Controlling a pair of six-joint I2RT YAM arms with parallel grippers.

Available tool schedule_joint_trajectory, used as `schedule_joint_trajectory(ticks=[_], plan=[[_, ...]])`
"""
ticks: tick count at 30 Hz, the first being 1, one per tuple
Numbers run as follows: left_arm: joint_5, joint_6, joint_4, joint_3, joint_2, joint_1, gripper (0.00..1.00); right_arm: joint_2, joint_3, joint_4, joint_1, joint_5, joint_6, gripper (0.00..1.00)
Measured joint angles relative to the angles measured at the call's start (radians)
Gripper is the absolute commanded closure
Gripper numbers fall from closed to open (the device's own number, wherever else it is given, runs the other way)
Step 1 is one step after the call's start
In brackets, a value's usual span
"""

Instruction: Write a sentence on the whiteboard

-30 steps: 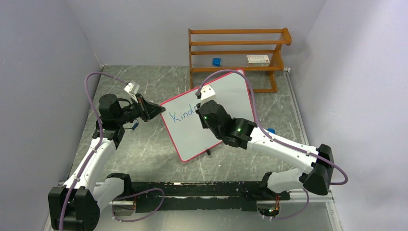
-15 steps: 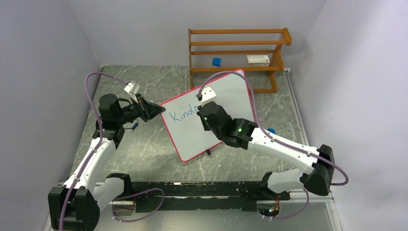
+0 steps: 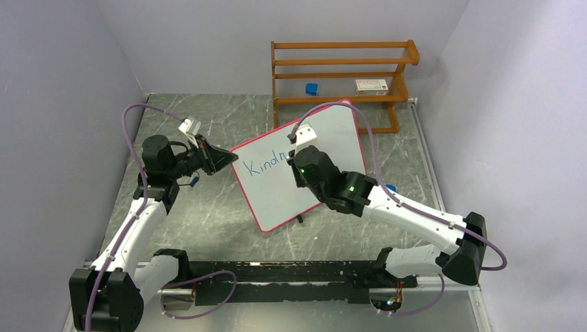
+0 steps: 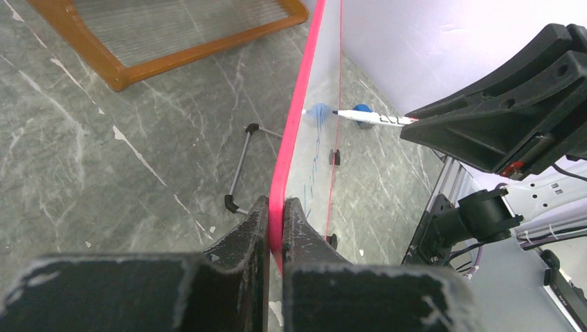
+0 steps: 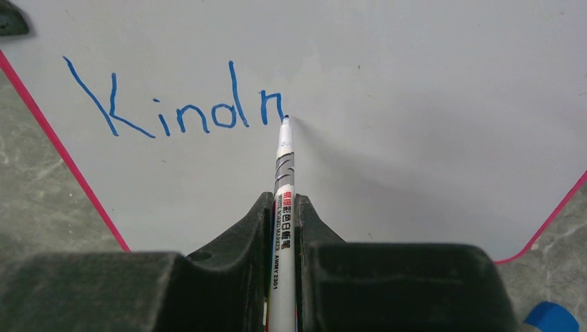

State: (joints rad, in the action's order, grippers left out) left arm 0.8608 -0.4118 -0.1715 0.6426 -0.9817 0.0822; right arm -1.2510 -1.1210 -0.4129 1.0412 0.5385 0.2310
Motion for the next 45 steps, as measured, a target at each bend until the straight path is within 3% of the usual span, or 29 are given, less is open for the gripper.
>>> schedule_joint_trajectory(ticks=[45], plan=[[0.000,0.000,0.000,0.000,0.000,0.000,0.95,-0.015,0.003,0.038,-0.042,-0.007,-0.003,1.00]])
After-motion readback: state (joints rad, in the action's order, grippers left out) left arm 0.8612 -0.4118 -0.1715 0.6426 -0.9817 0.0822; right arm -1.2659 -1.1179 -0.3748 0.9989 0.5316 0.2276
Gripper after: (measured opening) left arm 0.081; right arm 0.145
